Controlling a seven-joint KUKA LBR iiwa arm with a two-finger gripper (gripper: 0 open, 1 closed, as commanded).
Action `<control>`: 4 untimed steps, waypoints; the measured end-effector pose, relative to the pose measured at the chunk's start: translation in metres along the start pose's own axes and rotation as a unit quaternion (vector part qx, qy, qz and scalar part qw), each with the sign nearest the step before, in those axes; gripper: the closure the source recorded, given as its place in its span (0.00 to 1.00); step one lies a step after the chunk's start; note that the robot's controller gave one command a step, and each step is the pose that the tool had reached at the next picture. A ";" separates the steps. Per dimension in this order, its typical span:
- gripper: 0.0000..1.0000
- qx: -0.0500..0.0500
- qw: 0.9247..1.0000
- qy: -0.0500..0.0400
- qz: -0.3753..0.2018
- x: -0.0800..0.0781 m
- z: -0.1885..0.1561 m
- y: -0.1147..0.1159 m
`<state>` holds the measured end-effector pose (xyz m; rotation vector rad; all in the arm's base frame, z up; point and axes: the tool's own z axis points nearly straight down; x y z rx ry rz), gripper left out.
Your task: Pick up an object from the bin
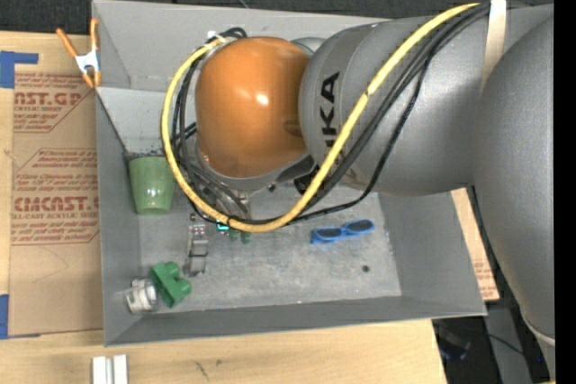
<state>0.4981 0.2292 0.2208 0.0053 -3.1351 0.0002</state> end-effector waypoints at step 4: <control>1.00 -0.001 0.998 -0.008 -0.059 0.014 0.014 -0.023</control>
Offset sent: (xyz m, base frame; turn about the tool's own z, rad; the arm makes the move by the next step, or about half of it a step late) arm -0.0168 0.0061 -0.1357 -0.0443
